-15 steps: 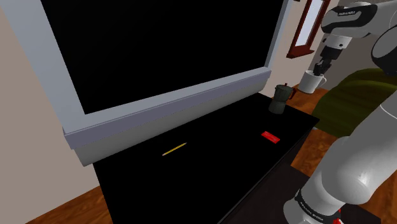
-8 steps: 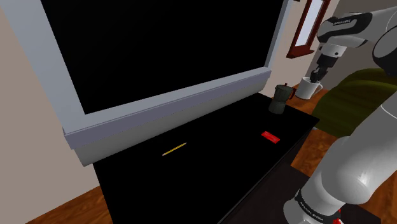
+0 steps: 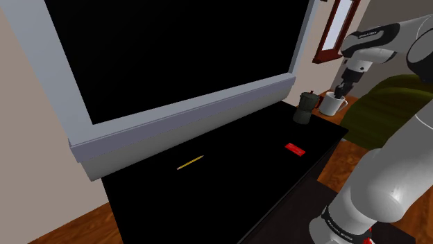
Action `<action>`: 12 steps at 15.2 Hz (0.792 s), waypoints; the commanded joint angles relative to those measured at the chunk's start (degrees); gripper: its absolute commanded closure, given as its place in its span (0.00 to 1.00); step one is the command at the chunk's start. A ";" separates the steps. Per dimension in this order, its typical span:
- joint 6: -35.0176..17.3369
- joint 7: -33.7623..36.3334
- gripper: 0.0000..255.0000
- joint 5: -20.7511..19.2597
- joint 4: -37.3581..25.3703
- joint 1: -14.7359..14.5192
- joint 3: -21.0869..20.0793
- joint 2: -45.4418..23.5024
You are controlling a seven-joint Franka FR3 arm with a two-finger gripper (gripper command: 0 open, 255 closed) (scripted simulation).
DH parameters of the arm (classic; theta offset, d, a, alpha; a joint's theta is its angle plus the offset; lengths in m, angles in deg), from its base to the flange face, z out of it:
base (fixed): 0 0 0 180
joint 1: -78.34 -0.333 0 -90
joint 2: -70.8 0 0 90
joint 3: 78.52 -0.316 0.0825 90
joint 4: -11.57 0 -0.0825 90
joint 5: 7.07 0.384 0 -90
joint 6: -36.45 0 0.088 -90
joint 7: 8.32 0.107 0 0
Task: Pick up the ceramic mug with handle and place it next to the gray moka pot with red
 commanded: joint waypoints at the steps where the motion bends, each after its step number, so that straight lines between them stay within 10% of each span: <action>1: -1.40 -0.78 1.00 0.96 0.83 -0.18 0.65 -1.08; 12: -9.55 -4.78 1.00 5.68 7.04 -0.43 2.71 -5.86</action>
